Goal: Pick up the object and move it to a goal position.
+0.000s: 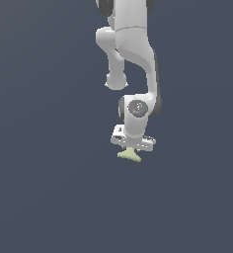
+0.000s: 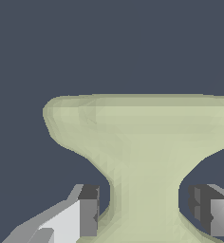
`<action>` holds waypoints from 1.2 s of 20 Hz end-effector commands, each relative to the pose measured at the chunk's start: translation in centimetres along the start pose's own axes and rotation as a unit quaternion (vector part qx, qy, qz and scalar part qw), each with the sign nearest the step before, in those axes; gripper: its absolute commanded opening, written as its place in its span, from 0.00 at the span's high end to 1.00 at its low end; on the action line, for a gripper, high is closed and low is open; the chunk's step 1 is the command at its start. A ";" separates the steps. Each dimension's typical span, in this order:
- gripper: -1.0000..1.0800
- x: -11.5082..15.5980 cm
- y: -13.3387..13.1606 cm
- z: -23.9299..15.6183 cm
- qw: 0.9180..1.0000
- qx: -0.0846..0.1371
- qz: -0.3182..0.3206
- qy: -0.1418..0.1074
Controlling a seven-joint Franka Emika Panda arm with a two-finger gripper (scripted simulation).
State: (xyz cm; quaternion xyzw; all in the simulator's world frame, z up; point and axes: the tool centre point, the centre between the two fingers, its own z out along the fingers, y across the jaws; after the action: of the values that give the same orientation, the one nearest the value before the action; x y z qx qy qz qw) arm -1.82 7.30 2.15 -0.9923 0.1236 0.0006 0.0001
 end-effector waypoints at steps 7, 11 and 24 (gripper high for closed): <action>1.00 -0.4 2.4 -2.8 1.000 0.000 0.000 0.000; 1.00 -0.8 4.5 -5.3 1.000 0.000 0.000 0.000; 1.00 -1.9 12.2 -14.7 1.000 0.001 0.001 0.000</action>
State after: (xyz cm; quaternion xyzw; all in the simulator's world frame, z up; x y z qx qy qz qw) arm -6.31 -3.48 15.95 -0.9922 0.1247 -0.0003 0.0006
